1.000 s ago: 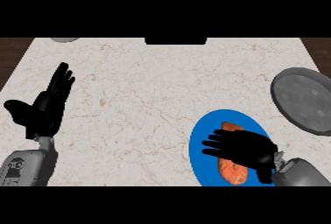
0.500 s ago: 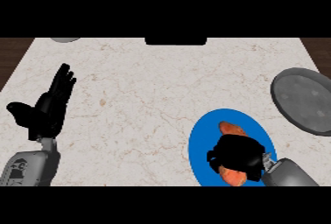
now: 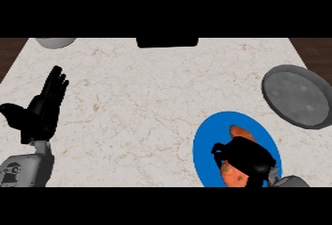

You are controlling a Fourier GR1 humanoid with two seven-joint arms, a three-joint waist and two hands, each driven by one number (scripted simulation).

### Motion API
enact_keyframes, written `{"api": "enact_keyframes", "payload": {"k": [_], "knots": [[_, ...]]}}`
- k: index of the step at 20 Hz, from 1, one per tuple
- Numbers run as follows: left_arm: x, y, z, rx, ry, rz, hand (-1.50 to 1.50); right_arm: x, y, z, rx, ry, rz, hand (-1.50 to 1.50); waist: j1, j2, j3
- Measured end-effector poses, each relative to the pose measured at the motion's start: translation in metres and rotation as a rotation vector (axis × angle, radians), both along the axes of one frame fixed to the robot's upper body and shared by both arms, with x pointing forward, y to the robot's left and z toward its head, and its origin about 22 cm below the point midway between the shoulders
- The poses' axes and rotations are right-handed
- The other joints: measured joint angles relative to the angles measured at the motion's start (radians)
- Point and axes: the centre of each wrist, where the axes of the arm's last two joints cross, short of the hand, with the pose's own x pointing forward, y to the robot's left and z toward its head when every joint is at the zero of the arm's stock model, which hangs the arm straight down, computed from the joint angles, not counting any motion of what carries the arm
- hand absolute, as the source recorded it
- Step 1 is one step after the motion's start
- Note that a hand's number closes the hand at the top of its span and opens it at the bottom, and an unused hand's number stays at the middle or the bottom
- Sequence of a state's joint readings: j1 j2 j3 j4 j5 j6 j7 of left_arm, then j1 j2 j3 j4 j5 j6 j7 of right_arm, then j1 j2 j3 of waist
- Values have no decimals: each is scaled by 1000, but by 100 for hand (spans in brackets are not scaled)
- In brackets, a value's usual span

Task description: Pick the squash from the plate and place it in the pan

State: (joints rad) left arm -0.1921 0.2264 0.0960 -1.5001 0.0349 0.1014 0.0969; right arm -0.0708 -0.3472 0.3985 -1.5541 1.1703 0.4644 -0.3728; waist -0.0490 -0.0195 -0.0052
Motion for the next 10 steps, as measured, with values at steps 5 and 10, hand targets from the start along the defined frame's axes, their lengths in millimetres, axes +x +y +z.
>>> {"api": "enact_keyframes", "payload": {"k": [5, 10], "knots": [[-4, 2, -4, -1, 3, 9, 0, -25, -3, 18, 80, -135, -319, 150, -14, 2, 2], [-2, 1, -3, -5, -2, -2, 0, -56, -5, 59, 235, -347, -487, 150, -4, 7, 4]]}}
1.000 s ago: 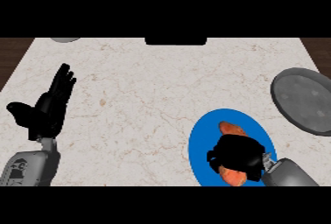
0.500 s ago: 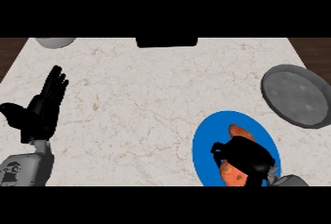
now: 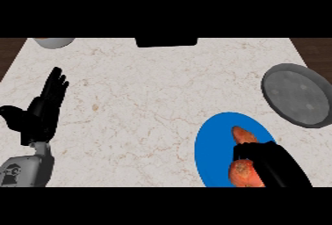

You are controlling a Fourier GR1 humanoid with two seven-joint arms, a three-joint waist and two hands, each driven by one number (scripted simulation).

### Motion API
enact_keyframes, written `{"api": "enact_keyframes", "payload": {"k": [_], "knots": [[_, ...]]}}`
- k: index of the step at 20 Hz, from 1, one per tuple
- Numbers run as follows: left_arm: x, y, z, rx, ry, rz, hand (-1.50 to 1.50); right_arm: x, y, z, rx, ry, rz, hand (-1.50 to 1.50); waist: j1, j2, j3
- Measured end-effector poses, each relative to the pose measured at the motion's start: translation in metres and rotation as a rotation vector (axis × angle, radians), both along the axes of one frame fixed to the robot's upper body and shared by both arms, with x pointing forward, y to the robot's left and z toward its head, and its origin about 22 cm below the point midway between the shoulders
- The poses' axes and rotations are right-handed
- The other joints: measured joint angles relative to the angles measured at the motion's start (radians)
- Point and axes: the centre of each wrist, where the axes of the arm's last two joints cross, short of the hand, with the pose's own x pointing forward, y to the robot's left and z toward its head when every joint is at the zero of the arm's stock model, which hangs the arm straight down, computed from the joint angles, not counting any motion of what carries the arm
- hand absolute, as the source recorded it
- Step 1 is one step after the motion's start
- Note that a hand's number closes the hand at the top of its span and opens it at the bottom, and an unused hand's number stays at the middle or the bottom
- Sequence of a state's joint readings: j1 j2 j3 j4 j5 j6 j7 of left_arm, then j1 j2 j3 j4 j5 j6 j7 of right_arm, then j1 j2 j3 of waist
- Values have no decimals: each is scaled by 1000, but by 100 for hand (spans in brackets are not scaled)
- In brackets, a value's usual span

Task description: Pick the squash from the plate and place it in the pan

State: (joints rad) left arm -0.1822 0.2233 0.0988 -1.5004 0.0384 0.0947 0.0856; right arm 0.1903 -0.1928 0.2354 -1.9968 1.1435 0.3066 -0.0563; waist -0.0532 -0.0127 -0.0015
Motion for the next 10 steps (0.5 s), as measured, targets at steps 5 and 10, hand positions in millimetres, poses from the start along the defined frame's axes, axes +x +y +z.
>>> {"api": "enact_keyframes", "payload": {"k": [5, 10], "knots": [[2, -3, 3, -3, -6, -23, 0, -25, -16, 44, 108, -147, -132, 150, 23, 6, 1], [5, -11, 3, -6, -7, -38, 0, -22, -34, 69, 253, -219, -232, 150, 41, 11, 1]]}}
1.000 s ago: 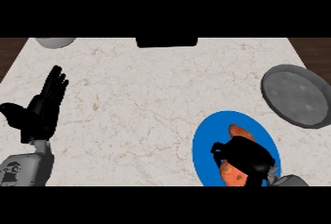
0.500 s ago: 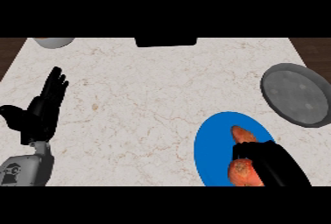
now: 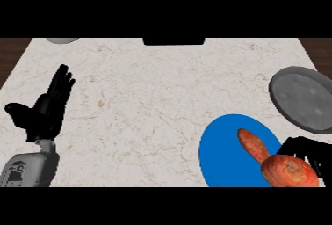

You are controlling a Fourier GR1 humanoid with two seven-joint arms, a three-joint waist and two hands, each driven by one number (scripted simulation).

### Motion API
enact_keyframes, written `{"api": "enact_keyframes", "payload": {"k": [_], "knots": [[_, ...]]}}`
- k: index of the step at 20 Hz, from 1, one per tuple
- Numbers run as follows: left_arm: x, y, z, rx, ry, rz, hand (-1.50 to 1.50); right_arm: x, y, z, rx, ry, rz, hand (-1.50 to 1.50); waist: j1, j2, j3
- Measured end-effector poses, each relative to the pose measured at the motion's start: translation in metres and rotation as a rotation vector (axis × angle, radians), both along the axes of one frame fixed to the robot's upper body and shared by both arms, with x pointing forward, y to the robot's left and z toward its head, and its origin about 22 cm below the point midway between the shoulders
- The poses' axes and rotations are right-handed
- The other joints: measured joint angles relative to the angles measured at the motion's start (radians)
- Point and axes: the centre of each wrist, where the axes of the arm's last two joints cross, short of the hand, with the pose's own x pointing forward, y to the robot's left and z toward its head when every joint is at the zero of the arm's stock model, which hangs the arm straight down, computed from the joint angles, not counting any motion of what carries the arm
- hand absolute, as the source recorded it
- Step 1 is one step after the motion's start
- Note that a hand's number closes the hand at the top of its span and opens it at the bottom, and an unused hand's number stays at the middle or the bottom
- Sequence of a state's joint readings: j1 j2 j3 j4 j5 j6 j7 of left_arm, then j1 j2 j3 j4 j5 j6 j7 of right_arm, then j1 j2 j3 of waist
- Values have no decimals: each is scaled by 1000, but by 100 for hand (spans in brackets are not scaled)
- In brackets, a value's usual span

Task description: Pick the squash from the plate and place it in the pan

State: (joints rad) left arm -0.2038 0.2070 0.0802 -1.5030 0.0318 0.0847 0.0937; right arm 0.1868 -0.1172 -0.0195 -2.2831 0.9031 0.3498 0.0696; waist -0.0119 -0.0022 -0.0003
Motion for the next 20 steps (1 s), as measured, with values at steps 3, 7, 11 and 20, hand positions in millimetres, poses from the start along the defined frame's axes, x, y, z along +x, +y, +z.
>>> {"api": "enact_keyframes", "payload": {"k": [3, 7, 11, 20], "knots": [[1, -2, -1, -3, 0, -7, 0, 17, -16, 6, 113, -21, -42, 150, 7, 2, 0], [7, 0, 2, -1, -6, -10, 0, 43, -57, 10, 211, -31, -95, 150, 10, 4, 0], [12, -1, 3, -1, -9, -16, 0, 77, -104, 12, 198, -49, -165, 150, 19, 7, 1], [15, -12, -1, -1, -13, -52, 0, 137, -184, -21, 55, -94, -314, 150, 47, 16, 3]]}}
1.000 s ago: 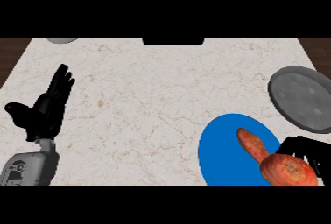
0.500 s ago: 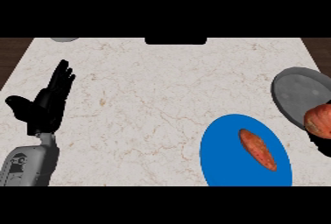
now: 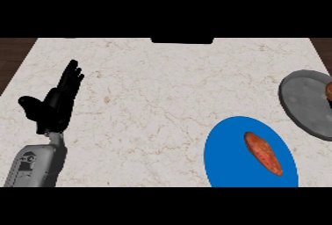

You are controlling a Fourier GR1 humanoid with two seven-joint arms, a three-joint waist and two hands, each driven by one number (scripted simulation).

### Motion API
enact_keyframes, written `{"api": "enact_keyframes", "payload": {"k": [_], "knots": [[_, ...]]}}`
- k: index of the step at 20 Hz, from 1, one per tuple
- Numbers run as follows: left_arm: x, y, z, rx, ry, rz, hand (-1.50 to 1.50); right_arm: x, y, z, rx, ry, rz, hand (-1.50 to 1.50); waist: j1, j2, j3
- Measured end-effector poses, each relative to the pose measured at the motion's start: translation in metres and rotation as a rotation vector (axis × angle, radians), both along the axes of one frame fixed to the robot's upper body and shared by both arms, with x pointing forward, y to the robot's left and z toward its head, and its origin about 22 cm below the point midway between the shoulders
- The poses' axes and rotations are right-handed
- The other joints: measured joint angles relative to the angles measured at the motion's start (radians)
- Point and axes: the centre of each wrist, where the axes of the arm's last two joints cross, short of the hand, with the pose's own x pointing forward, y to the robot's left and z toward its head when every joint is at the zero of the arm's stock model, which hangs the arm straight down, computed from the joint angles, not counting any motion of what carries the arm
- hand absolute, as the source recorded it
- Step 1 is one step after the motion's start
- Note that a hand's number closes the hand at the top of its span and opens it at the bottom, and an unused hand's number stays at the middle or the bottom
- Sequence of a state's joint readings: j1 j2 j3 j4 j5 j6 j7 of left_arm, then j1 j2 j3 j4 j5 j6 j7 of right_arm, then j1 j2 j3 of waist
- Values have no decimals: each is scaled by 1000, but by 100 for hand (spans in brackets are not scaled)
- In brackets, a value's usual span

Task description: Pick the squash from the plate and place it in the pan

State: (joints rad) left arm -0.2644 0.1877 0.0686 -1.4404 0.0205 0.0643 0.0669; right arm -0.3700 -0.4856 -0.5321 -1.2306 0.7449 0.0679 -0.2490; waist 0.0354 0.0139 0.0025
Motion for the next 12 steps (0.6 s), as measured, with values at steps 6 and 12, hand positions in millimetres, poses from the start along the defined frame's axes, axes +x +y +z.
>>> {"api": "enact_keyframes", "payload": {"k": [6, 12], "knots": [[0, -4, 1, 5, -13, -17, 0, 22, -33, -26, -17, -5, -60, 150, 20, 7, 2], [2, -9, 5, -1, -13, -29, 0, 31, -44, -46, 69, 44, -59, -150, 34, 13, 4]]}}
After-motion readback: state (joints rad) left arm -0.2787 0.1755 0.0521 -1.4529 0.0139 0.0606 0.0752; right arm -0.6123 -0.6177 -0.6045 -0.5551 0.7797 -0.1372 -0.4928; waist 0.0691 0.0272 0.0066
